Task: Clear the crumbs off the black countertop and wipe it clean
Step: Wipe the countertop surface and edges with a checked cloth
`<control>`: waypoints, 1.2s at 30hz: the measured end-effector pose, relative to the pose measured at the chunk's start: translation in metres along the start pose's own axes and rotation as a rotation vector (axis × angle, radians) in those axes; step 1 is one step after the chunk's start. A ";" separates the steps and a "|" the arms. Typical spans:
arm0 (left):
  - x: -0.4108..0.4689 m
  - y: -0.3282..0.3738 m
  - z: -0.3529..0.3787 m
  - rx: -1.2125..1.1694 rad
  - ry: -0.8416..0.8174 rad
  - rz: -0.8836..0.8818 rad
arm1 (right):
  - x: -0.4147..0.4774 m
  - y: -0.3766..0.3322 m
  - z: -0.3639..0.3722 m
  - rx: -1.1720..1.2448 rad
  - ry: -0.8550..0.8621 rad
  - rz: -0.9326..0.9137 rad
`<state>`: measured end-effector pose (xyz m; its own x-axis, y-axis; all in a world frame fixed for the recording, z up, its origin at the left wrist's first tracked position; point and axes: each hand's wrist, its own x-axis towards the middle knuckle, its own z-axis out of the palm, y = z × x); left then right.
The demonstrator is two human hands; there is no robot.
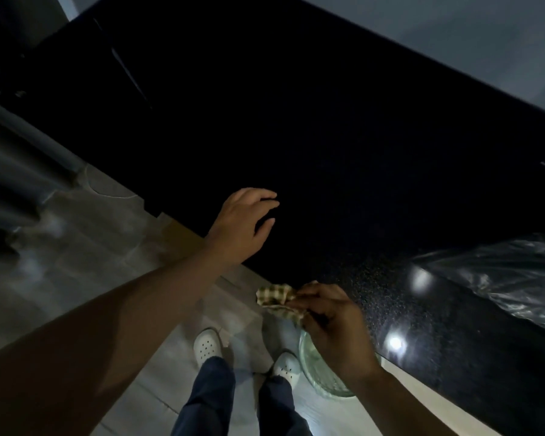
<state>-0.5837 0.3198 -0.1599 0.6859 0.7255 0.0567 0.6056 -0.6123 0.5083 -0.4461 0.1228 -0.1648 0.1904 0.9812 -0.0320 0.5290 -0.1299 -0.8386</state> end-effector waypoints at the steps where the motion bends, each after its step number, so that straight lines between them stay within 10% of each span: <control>1: -0.007 -0.001 -0.004 0.007 0.005 0.006 | -0.002 -0.004 -0.001 0.026 -0.041 0.029; 15: -0.035 -0.035 -0.067 -0.164 -0.017 -0.082 | 0.071 -0.048 -0.035 0.141 0.526 0.365; 36: 0.112 -0.015 -0.059 -0.136 -0.004 -0.197 | 0.287 0.034 -0.157 -0.020 0.572 0.327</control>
<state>-0.5395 0.4286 -0.1106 0.5617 0.8253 -0.0583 0.6679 -0.4107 0.6207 -0.2436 0.3772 -0.1165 0.7500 0.6612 0.0154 0.3838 -0.4162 -0.8243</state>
